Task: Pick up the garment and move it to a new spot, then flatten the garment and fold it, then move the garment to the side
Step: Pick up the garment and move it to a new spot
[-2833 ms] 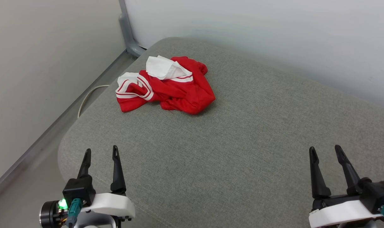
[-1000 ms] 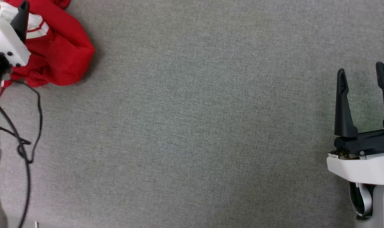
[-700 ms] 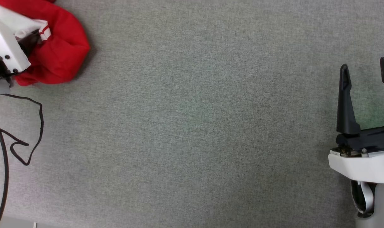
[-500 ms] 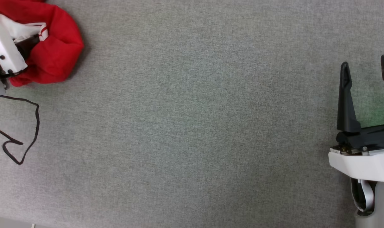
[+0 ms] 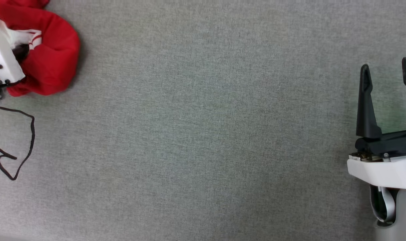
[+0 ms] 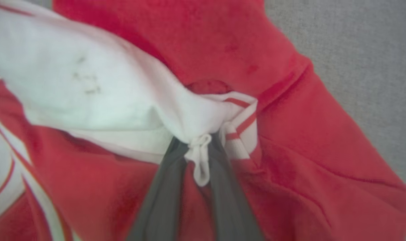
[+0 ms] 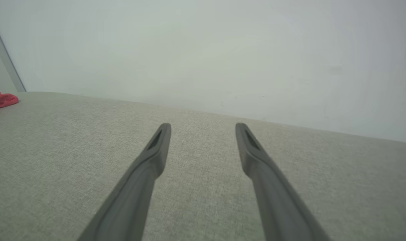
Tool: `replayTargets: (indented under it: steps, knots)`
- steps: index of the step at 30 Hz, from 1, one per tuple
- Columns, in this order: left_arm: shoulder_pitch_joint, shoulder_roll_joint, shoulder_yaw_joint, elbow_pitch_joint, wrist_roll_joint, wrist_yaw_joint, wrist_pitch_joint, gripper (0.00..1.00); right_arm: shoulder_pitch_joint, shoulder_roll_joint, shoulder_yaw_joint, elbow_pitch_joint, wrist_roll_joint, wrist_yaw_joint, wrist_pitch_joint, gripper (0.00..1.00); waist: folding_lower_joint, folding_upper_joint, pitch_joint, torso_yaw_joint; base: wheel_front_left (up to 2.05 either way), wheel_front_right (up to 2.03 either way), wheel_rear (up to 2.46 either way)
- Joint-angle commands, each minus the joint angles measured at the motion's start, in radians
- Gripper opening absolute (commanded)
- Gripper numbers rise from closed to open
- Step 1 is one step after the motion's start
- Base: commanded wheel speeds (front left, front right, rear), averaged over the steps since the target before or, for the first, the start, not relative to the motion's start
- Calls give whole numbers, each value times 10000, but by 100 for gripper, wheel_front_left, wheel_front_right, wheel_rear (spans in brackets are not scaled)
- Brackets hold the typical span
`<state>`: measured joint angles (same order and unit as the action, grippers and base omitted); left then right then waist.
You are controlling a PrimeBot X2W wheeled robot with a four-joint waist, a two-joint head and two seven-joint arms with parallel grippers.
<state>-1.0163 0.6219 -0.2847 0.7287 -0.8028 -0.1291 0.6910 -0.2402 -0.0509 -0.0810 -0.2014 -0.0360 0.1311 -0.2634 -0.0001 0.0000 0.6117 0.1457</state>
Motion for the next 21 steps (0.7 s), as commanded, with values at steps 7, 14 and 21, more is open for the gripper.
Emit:
replayTargets:
  steps: [7,14,21]
  knots:
    - [-356,532,-891,-856,-28,1,-669,0,326,13,19,273,294,-7,-21,100,1,0,-1157,-50,0,0,0]
    - [-843,916,-2072,-2234,-64,1,-913,0,647,13,-89,479,661,-7,-21,100,1,0,-2113,-228,0,0,0]
    - [-1284,803,-3378,-3856,-87,0,-832,0,934,15,-167,641,1007,-7,-21,100,1,0,-2797,-649,0,0,0]
